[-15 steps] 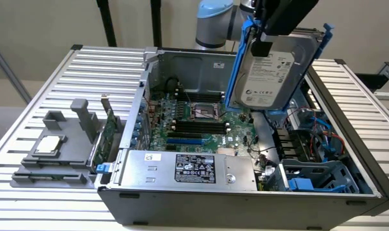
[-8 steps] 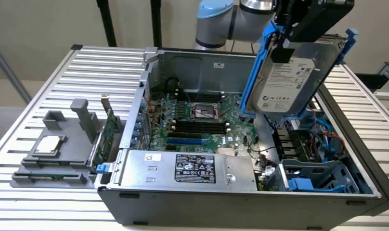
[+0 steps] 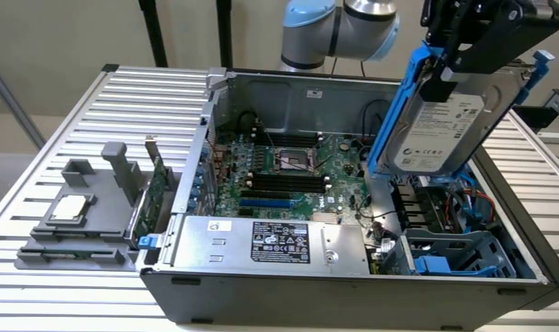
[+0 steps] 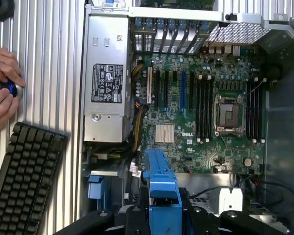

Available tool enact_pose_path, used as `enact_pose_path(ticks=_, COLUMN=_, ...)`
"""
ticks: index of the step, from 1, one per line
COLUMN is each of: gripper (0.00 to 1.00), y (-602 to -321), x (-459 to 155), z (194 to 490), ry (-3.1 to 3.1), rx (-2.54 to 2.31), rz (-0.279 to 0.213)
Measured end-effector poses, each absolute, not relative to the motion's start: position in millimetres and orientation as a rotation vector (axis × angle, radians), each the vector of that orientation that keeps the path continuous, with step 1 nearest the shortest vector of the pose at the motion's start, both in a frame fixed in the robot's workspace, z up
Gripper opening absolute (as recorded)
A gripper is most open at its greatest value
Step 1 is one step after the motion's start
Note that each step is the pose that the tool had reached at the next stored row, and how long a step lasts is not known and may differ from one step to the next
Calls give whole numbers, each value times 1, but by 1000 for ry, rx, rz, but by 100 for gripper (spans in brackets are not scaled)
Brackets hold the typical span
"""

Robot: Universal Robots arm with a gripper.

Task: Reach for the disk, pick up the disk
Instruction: 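Pick up the disk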

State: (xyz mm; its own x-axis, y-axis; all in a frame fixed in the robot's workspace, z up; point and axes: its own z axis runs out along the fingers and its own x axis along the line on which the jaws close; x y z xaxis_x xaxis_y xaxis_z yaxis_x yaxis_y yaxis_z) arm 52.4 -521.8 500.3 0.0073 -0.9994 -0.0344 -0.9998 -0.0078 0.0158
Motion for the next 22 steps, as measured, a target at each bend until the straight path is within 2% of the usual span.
enact_pose_path(ticks=22, gripper=33, y=-572, x=101, z=500, ry=2200, rx=-2216, rz=60)
